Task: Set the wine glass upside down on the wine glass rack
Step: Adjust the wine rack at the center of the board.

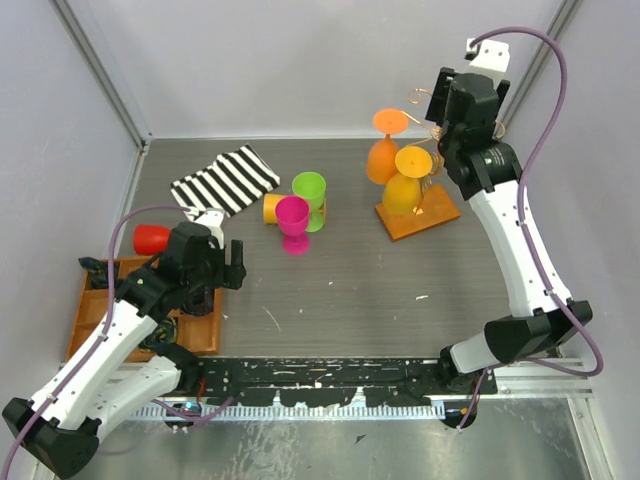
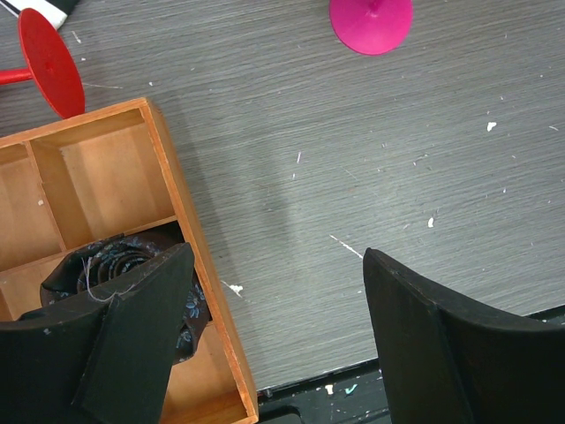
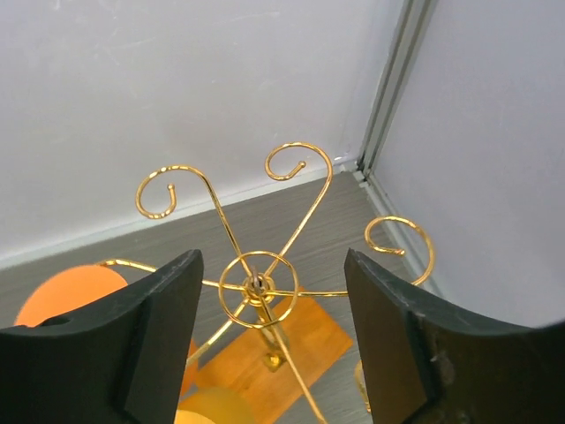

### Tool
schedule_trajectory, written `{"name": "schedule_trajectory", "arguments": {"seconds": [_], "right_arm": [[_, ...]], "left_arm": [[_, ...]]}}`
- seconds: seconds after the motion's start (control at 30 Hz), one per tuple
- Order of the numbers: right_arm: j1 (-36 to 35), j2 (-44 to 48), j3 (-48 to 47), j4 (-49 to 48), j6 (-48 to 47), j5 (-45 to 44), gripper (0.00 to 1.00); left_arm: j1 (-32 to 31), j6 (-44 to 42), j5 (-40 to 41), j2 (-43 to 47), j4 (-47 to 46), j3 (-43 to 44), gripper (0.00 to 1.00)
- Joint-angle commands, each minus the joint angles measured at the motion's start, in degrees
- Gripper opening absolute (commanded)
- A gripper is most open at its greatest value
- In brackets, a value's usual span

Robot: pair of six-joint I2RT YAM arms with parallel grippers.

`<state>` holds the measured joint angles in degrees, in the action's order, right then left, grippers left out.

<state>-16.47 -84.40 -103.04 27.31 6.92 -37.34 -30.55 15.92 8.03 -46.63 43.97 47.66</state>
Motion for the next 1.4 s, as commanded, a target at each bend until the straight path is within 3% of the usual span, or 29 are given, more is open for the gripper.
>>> {"name": "schedule_trajectory", "arguments": {"seconds": [0.0,0.17,0.43,0.6,0.7,0.97,1.37], "right_arm": [[1.21,2.95,1.77,-2.65,-15.17,8.17,0.72],[7.78,5.21,4.58,-1.99,-17.86,28.72,0.77],[16.70,2.39,4.27,-0.04,-18.83,46.16,0.80],[22.03,-1.49,2.10,0.15,-16.43,58.23,0.75],[22.35,-3.29,1.03,0.68,-16.43,60.31,0.68],[22.43,-5.16,1.62,-0.45,-16.87,62.22,0.68],[22.41,0.38,3.42,-4.21,-16.76,53.11,0.68]], "left_arm": [[-0.13,0.13,-0.75,-0.31,-0.89,0.17,0.85],[-0.14,0.08,-1.13,-0.94,-0.89,0.29,0.85],[-0.13,-0.04,-1.71,-0.66,-0.96,0.18,0.85],[-0.09,-0.18,-3.50,-1.59,-1.10,0.21,0.85],[-0.16,-0.19,-3.87,-1.79,-1.18,0.21,0.84],[-0.13,-0.10,-3.61,-1.46,-1.29,0.04,0.85],[-0.13,-0.02,-3.59,-1.80,-1.34,0.06,0.85]]}}
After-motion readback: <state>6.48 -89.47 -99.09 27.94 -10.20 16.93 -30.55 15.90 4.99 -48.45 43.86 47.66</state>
